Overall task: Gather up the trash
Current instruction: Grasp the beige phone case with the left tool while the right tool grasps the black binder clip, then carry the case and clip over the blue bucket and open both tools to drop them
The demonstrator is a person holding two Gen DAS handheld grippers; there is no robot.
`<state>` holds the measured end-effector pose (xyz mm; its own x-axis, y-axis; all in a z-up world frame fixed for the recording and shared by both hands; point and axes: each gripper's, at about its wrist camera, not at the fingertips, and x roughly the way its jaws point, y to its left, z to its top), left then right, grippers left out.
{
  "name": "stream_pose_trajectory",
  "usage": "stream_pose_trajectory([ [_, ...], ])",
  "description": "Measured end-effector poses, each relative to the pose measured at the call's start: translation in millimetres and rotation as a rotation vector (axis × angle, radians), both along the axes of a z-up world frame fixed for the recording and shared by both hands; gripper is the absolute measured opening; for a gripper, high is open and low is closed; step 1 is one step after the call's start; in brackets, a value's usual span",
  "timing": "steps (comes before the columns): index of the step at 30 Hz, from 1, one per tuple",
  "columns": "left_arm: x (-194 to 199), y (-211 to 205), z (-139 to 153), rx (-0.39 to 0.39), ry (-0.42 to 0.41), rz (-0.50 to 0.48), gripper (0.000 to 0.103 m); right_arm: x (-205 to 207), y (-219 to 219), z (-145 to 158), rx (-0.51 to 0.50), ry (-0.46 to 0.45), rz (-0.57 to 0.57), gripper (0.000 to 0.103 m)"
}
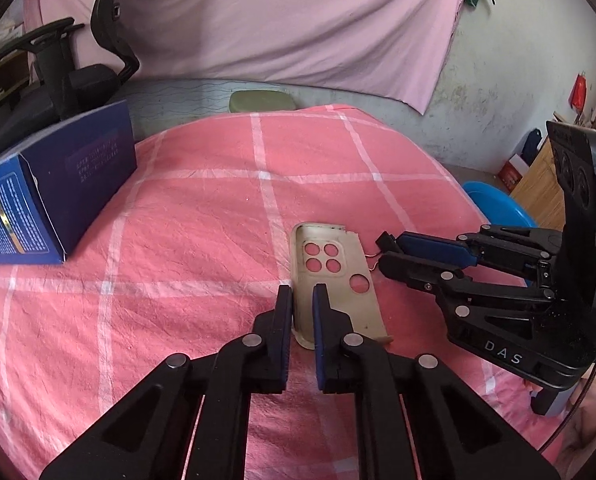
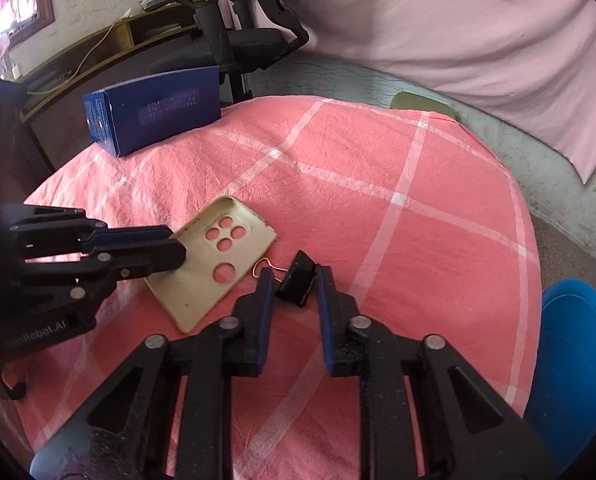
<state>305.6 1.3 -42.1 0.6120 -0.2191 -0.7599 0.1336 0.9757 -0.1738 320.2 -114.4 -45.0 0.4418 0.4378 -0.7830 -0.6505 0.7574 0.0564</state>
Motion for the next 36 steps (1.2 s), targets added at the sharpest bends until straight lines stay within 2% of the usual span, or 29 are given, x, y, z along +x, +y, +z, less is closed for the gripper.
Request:
stream_pose_trajectory([
  [1,0.4,-0.4,0.6,0.009,-0.005,0.004,0.002,-0.1,-1.4,0.6,0.008,0.000,-0.003,0.041],
  [8,-8.7,-2.6,2.6,0.032,-0.027,0.022,0.001,-5.9,-13.7,7.5,0.044,-0.021,-0.034,0.040],
  [13,-19.9,-6.7,15.6,0.053,-0.103,0.033,0.001,-14.1,-29.8,19.0,0.087,-0.077,-0.072,0.040],
  [24,-38.6,-33.1,71.3,0.007,-0.353,0.058,0.001,-46.4,-82.1,70.0,0.253,-0.358,-0.220,0.037],
  [31,-42.4,-74.2,106.8,0.022,-0.500,0.012,0.001,-70.5,-125.0,102.1,0.377,-0.554,-0.333,0.037],
  [36,-43.9,-99.6,123.7,0.007,-0.580,-0.023,0.001,-85.5,-155.7,117.0,0.415,-0.657,-0.410,0.037],
])
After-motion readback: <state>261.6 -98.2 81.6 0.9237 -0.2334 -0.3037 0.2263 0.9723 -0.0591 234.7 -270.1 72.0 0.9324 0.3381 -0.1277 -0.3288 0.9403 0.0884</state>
